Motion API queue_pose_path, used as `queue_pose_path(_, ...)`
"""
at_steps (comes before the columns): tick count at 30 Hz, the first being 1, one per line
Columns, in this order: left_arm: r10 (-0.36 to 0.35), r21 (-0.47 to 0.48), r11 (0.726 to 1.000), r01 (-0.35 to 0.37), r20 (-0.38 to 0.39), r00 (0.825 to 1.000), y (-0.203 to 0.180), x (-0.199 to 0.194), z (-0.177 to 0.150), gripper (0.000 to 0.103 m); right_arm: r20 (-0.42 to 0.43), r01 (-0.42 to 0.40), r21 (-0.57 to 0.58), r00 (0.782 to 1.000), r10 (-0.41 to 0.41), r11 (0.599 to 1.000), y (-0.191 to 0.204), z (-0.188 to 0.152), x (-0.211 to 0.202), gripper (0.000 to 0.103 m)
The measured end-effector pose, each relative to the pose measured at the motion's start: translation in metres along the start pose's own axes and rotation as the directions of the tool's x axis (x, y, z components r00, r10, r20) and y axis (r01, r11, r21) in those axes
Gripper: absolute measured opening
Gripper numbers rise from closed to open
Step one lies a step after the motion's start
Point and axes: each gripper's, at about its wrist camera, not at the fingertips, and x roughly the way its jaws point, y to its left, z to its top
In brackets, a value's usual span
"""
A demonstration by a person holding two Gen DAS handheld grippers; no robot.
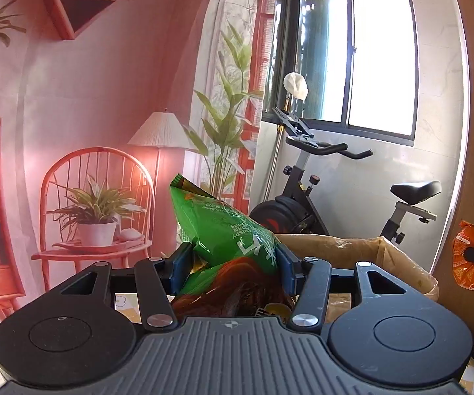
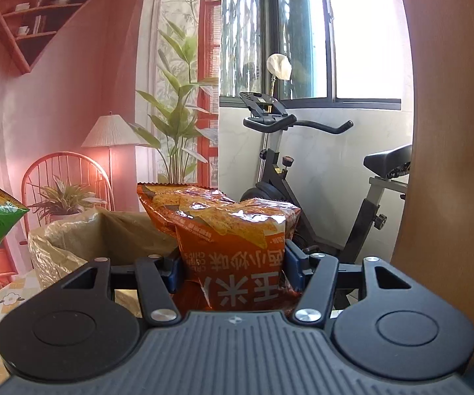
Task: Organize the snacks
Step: 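Carry both bags up over the box and open both tools to drop them, then lower both tools back to the snack pile beside the box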
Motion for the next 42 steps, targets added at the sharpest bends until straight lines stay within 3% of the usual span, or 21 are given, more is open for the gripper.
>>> queue_pose_path(5,-0.006,0.045,0.999,0.005,0.043,0.999,-0.006,0.008,0.015,0.056,0.001,-0.058,-0.022,0.998,0.058,0.998,0.017,0.010,0.015,0.059)
queue_pose_path(9,-0.043,0.145,0.989,0.030,0.089,0.995,-0.029,0.035,0.042,0.056,0.009,-0.136,0.010,0.991,0.136,0.991,0.029,0.023,0.040,0.059)
queue_pose_path(14,-0.088,0.244,0.966,0.081,0.018,0.996,-0.061,0.094,0.048,0.056,-0.022,-0.199,0.076,0.979,0.202,0.977,0.046,0.035,0.091,0.059)
queue_pose_path(20,-0.088,0.241,0.965,0.109,-0.097,0.991,-0.076,0.149,0.027,0.057,-0.121,-0.171,0.107,0.976,0.183,0.979,0.051,0.023,0.143,0.060)
queue_pose_path(22,-0.080,0.244,0.963,0.113,-0.139,0.987,-0.079,0.163,0.019,0.061,-0.143,-0.146,0.109,0.976,0.161,0.983,0.050,0.017,0.151,0.062)
queue_pose_path(25,-0.079,0.224,0.967,0.122,-0.194,0.978,-0.076,0.177,0.011,0.077,-0.188,-0.107,0.128,0.973,0.130,0.986,0.046,0.010,0.158,0.070)
queue_pose_path(27,-0.090,0.207,0.970,0.130,-0.193,0.977,-0.071,0.175,0.009,0.081,-0.187,-0.106,0.123,0.974,0.127,0.987,0.044,0.007,0.155,0.084)
queue_pose_path(33,-0.096,0.120,0.985,0.121,-0.195,0.976,-0.048,0.155,0.012,0.082,-0.156,-0.133,0.126,0.976,0.152,0.983,0.039,0.004,0.134,0.085)
queue_pose_path(42,-0.056,0.048,0.997,0.065,-0.173,0.983,-0.014,0.090,0.010,0.082,-0.110,-0.172,0.076,0.978,0.180,0.982,0.047,-0.005,0.089,0.085)
